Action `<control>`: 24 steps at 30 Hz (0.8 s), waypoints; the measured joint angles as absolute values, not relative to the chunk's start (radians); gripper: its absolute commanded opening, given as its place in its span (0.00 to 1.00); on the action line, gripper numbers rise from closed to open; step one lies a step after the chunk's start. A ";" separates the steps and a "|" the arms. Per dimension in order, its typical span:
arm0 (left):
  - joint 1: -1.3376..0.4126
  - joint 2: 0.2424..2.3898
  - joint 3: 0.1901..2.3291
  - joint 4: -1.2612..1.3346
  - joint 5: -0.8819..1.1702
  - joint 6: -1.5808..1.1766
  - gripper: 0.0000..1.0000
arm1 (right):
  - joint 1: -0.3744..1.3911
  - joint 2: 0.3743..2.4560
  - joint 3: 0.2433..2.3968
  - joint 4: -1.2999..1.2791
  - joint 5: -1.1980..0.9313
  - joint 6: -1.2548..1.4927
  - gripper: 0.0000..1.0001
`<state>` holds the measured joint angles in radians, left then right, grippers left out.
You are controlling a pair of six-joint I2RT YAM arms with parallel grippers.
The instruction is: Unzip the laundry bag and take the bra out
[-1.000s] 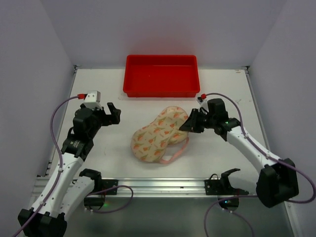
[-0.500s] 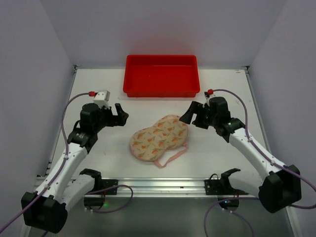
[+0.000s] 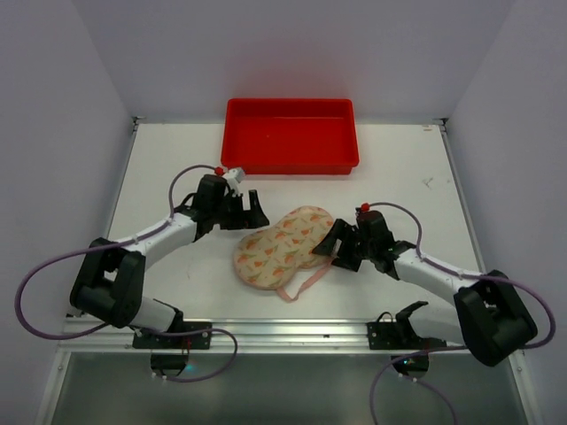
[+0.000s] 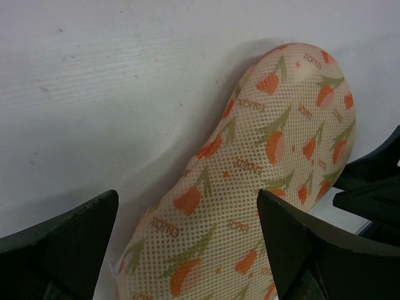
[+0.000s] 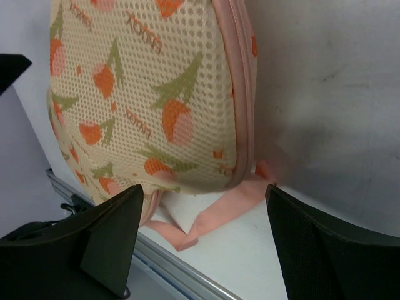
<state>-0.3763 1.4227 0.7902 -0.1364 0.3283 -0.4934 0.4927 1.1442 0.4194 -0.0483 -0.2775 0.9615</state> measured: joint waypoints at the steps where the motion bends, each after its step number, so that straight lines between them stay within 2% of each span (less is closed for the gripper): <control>1: -0.388 1.438 0.779 -0.118 0.331 -0.510 0.95 | 0.493 1.190 0.431 -0.026 -0.283 0.970 0.80; 4: -0.431 1.435 0.691 -0.039 0.342 -0.566 0.94 | 0.493 1.351 0.523 0.003 -0.310 0.966 0.80; 7: -0.488 1.386 0.560 0.022 0.344 -0.629 0.94 | 0.493 1.531 0.709 -0.014 -0.333 0.927 0.80; 12: -0.608 1.171 0.370 0.091 0.340 -0.762 0.96 | 0.491 1.739 1.076 -0.065 -0.371 0.823 0.81; 16: -0.681 1.029 0.329 0.101 0.337 -0.830 0.98 | 0.500 1.863 1.354 -0.158 -0.388 0.727 0.81; 20: -0.683 0.899 0.329 0.086 0.257 -0.872 0.98 | 0.504 1.852 1.407 -0.233 -0.348 0.649 0.82; 24: -0.683 0.842 0.329 0.047 0.155 -0.925 0.98 | 0.503 1.710 1.276 -0.290 -0.257 0.599 0.82</control>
